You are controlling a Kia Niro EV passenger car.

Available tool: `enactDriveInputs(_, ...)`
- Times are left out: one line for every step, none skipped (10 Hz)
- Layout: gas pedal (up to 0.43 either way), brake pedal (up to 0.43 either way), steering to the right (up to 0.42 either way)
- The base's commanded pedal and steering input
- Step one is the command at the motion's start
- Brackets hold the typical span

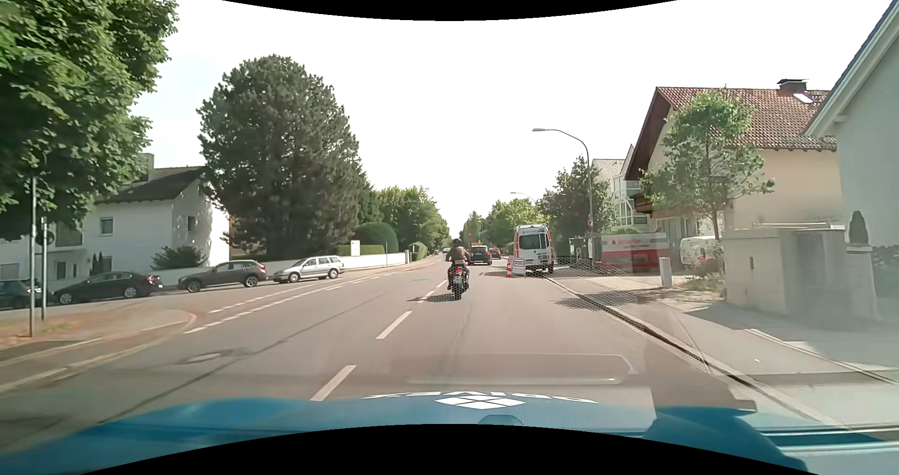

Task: Follow the waypoints while adhering to traffic rules and regulations

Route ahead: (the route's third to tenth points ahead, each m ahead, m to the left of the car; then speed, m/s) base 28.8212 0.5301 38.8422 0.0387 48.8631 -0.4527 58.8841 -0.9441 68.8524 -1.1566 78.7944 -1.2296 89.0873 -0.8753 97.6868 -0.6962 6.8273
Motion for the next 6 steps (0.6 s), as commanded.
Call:
enactDriveInputs(0.000, 0.000, 0.012)
enactDriveInputs(0.000, 0.000, 0.011)
enactDriveInputs(0.000, 0.000, 0.007)
enactDriveInputs(0.000, 0.000, 0.003)
enactDriveInputs(0.000, 0.000, 0.004)
enactDriveInputs(0.000, 0.000, 0.003)
